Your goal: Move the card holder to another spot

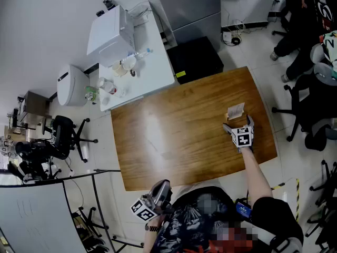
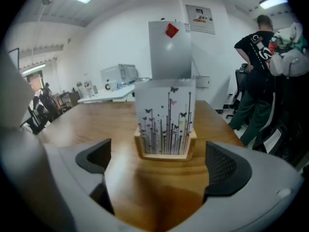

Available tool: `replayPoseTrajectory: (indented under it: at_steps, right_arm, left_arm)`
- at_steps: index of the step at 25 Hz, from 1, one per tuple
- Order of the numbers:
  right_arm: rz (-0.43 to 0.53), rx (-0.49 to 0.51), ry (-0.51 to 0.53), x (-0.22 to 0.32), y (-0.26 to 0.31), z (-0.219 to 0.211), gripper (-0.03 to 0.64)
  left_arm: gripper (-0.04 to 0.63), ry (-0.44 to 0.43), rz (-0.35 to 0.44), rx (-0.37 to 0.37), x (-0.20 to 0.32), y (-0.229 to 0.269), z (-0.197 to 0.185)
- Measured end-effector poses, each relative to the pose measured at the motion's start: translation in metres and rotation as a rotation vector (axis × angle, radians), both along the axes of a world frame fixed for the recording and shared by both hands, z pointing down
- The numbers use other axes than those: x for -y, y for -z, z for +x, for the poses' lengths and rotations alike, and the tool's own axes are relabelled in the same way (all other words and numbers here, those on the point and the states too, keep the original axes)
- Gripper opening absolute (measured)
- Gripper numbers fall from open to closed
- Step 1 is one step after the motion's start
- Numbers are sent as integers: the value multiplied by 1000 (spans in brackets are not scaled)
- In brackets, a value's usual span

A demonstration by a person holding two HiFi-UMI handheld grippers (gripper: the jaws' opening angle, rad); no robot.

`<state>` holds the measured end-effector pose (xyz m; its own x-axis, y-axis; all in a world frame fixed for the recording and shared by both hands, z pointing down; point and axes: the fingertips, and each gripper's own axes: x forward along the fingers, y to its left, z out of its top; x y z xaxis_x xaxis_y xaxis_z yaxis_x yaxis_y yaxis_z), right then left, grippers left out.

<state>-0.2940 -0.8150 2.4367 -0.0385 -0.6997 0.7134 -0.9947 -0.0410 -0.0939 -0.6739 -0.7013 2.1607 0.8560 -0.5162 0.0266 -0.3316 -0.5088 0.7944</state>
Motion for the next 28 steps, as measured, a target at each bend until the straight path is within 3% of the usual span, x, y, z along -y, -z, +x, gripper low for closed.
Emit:
replayPoseTrajectory:
  at_steps: [4, 5, 6, 9, 11, 17, 21, 24, 28]
  right_arm:
    - [-51, -69, -53, 51, -28, 26, 580]
    - [-52, -93, -70, 55, -29, 30, 541]
    - [-50, -113, -82, 56, -29, 31, 538]
    - [5, -135, -106, 48, -9, 10, 535]
    - [86, -146, -125, 32, 29, -6, 534]
    - [324, -227, -44, -34, 189, -53, 534]
    - [408, -254, -110, -68, 252, -57, 534]
    - [441, -249, -166, -83, 271, -57, 534]
    - [442, -207, -185, -98, 274, -63, 534]
  left_arm:
    - [0, 115, 50, 123, 25, -10, -15]
    - [0, 136, 57, 145, 27, -12, -20]
    - [0, 162, 71, 193, 30, -15, -27]
    - [6, 253, 138, 432, 42, -24, -55]
    - [8, 273, 181, 498, 55, -19, -63]
    - [6, 262, 330, 446, 106, 17, -52]
    - [14, 295, 343, 446, 126, 26, -43]
    - [6, 222, 377, 471, 126, 22, -29]
    - [6, 131, 370, 253, 120, 49, -11]
